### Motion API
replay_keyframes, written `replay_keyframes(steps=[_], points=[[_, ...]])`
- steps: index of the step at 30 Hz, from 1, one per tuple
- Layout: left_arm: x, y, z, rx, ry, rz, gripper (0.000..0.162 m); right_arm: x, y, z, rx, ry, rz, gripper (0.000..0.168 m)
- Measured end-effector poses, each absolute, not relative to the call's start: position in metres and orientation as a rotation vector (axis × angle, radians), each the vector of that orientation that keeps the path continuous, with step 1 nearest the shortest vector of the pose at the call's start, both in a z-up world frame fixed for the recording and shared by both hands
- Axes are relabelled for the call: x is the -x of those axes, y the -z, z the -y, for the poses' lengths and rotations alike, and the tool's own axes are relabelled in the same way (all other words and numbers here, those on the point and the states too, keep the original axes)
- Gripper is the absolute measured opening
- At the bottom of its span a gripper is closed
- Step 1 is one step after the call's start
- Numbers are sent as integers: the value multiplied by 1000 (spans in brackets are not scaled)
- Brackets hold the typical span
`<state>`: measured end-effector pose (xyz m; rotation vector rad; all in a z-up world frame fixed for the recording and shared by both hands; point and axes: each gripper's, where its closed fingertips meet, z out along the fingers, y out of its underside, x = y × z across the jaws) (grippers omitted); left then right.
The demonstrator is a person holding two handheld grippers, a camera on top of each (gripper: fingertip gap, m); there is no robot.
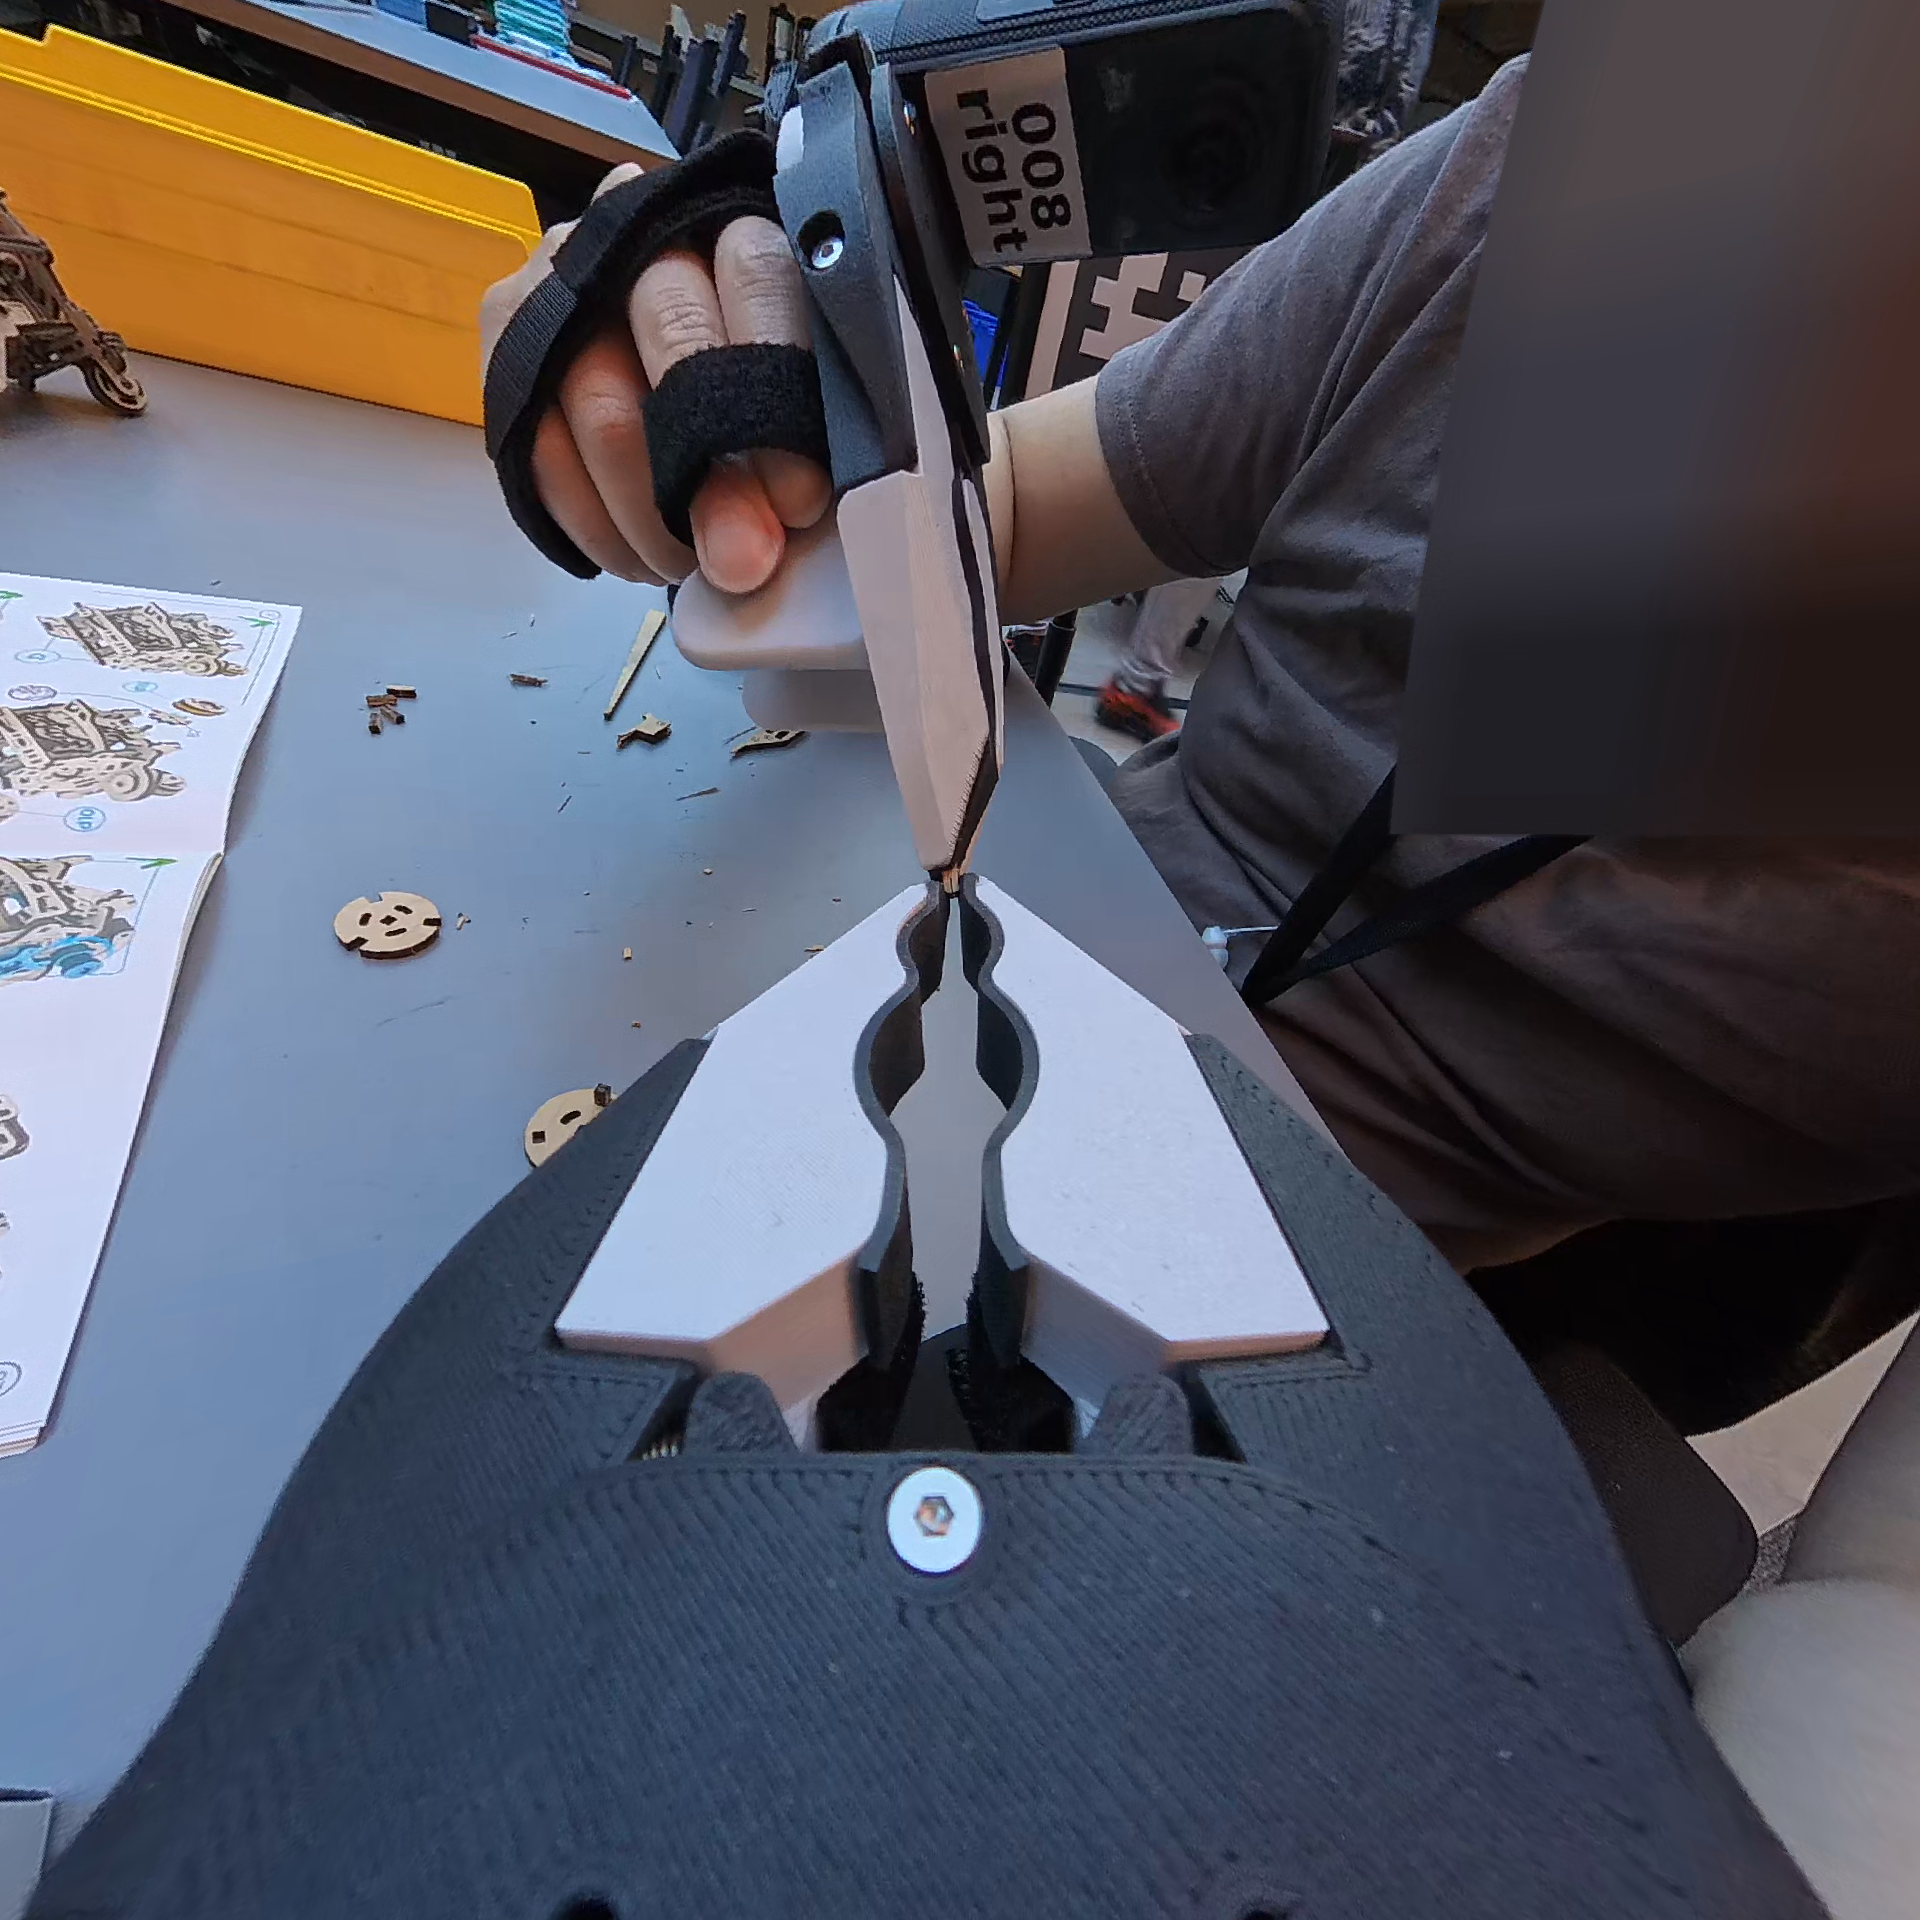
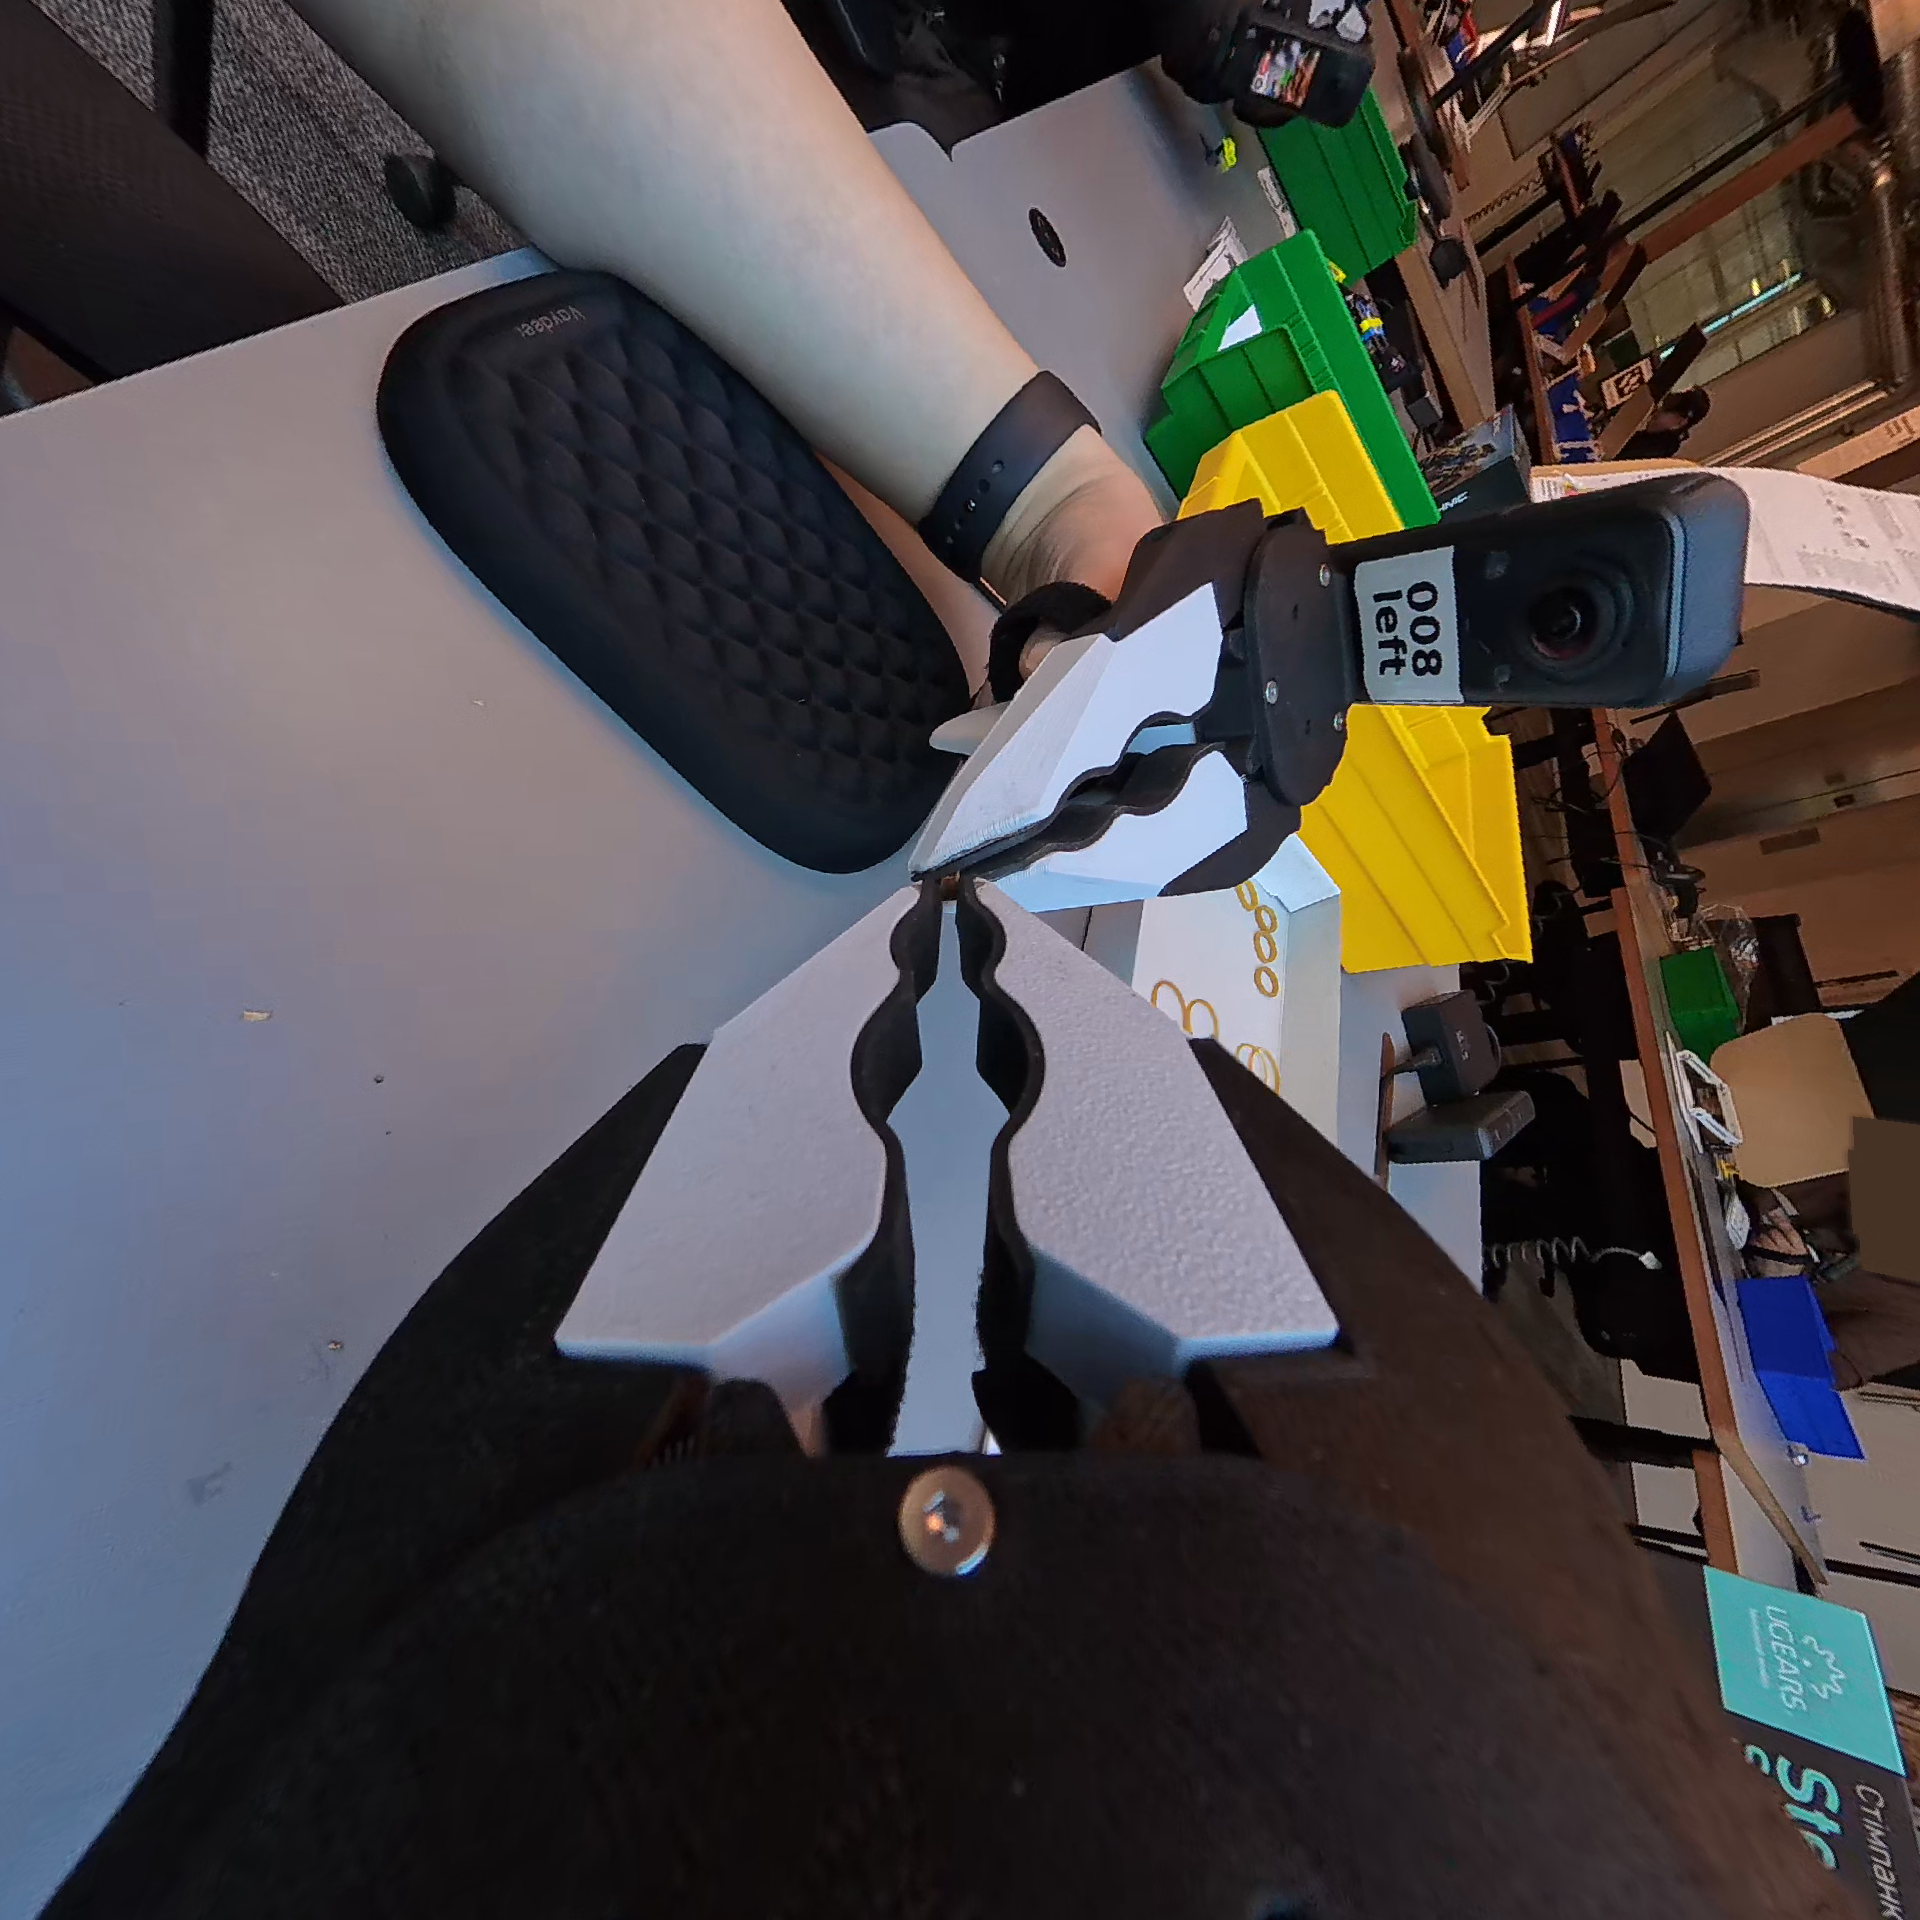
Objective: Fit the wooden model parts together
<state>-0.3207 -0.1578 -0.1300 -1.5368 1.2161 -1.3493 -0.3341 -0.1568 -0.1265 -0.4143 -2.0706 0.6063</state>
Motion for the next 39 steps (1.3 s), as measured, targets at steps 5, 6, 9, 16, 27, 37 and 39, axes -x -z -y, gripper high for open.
replay_keyframes(steps=[5,6,9,16,27,37,39], points=[[319,134,160,1557,1356,-1233,1,333,130,158,435,-603,2106,2],[319,135,160,1561,1360,-1235,1,332,131,159,437,-597,2110,2],[319,137,159,1590,1371,-1227,1,333,133,158,462,-603,2125,1],[337,159,145,1763,1246,-1171,24,334,156,117,900,-704,2215,1],[340,193,143,1960,1136,-1238,21,340,217,79,1732,-683,2437,1],[342,223,112,2073,821,-1233,30,337,225,80,1791,-608,2475,1],[342,222,112,2073,854,-1215,29,337,225,79,1792,-592,2476,1]])
